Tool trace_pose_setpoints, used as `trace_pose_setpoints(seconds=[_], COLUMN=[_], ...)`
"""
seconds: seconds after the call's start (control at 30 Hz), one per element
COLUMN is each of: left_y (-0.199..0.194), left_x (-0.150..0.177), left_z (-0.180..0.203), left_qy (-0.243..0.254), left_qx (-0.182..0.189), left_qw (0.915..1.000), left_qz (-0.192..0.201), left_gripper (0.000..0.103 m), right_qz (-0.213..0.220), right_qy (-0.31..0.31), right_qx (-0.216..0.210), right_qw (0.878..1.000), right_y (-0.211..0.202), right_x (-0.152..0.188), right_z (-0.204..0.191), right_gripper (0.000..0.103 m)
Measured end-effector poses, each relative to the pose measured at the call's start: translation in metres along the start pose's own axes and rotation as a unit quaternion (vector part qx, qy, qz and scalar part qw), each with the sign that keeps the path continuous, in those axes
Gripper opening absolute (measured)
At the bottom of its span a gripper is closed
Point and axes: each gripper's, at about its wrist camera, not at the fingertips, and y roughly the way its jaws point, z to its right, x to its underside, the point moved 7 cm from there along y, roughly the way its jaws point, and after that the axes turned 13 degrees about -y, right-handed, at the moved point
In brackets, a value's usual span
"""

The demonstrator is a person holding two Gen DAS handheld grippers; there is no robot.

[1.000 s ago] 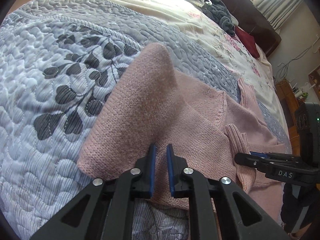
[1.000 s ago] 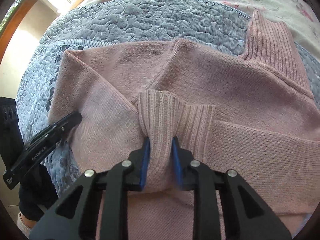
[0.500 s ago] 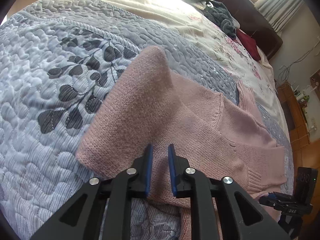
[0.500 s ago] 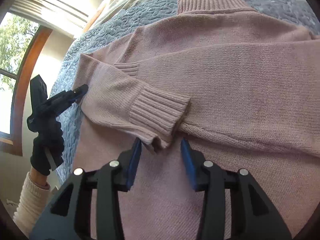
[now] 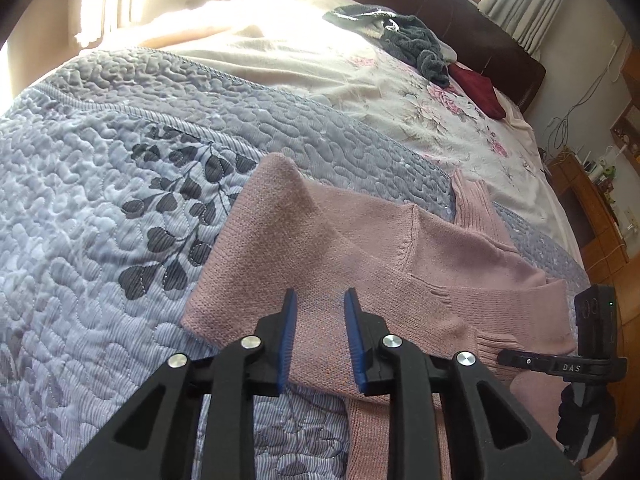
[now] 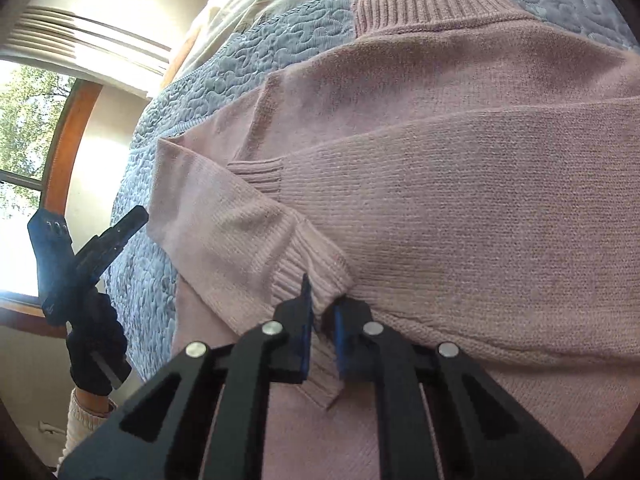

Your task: Fold small clothes

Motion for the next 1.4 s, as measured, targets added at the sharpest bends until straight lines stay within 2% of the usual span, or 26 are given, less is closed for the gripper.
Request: trace_pose_setpoints(seconds=[0.1, 0.2, 0.3, 0.5, 0.67, 0.8, 0.87, 0.97, 1.03, 1.1, 1.2, 1.27, 1.33, 1.4], left_y=[-0.001, -0.002, 0.002, 0.029, 0.060, 0.086, 0.088, 0.079, 0.065, 0.055, 0.059, 0.070, 0.081, 0.093], left_x=[-0.001, -0.004, -0.007, 0.000, 0.017, 0.027, 0.027, 0.024, 0.019, 0.019, 0.028, 0.038, 0.046, 0.051], left_z=[0.006, 0.013, 0.025, 0.057, 0.080, 0.072, 0.070, 0.073, 0.084, 0.102, 0.127, 0.137, 0.139, 0.132], left_qy=[0.008, 0.015, 0.028, 0.052, 0.095, 0.091, 0.089, 0.081, 0.080, 0.091, 0.108, 0.117, 0.124, 0.119], left_qx=[-0.001, 0.000, 0.002, 0.001, -0.026, -0.057, -0.056, -0.052, -0.027, -0.005, 0.012, 0.013, 0.001, -0.014], left_qw=[1.0000, 0.9999, 0.9996, 0.9986, 0.9947, 0.9923, 0.9924, 0.9934, 0.9953, 0.9952, 0.9929, 0.9909, 0.9895, 0.9891], left_qz=[0.002, 0.007, 0.008, -0.008, -0.031, -0.061, -0.064, -0.063, -0.046, -0.037, -0.048, -0.066, -0.073, -0.085], left_gripper=[0.025, 0.025, 0.025, 0.026, 0.026, 0.026, 0.026, 0.026, 0.026, 0.026, 0.027, 0.027, 0.027, 0.027], right_qz=[0.027, 0.067, 0.094, 0.099, 0.067, 0.034, 0.028, 0.050, 0.081, 0.093, 0.072, 0.052, 0.038, 0.025], right_qy=[-0.027, -0.026, -0.022, 0.016, 0.047, 0.069, 0.071, 0.058, 0.041, 0.023, -0.002, -0.010, -0.010, 0.013], right_qx=[0.014, 0.030, 0.065, 0.132, 0.170, 0.192, 0.191, 0.188, 0.191, 0.164, 0.148, 0.157, 0.176, 0.178], right_qw=[0.999, 0.997, 0.993, 0.986, 0.982, 0.978, 0.979, 0.979, 0.977, 0.982, 0.986, 0.986, 0.984, 0.984], right_y=[-0.027, -0.071, -0.115, -0.162, -0.148, -0.124, -0.118, -0.132, -0.151, -0.160, -0.150, -0.137, -0.129, -0.123], right_x=[-0.006, -0.018, -0.030, -0.033, -0.015, 0.002, 0.005, 0.001, -0.003, -0.007, -0.002, 0.000, 0.006, 0.015], right_z=[-0.007, 0.001, 0.022, 0.085, 0.128, 0.155, 0.161, 0.154, 0.144, 0.128, 0.113, 0.112, 0.122, 0.139], right_gripper=[0.007, 0.007, 0.007, 0.007, 0.007, 0.008, 0.010, 0.015, 0.015, 0.015, 0.015, 0.015, 0.015, 0.014])
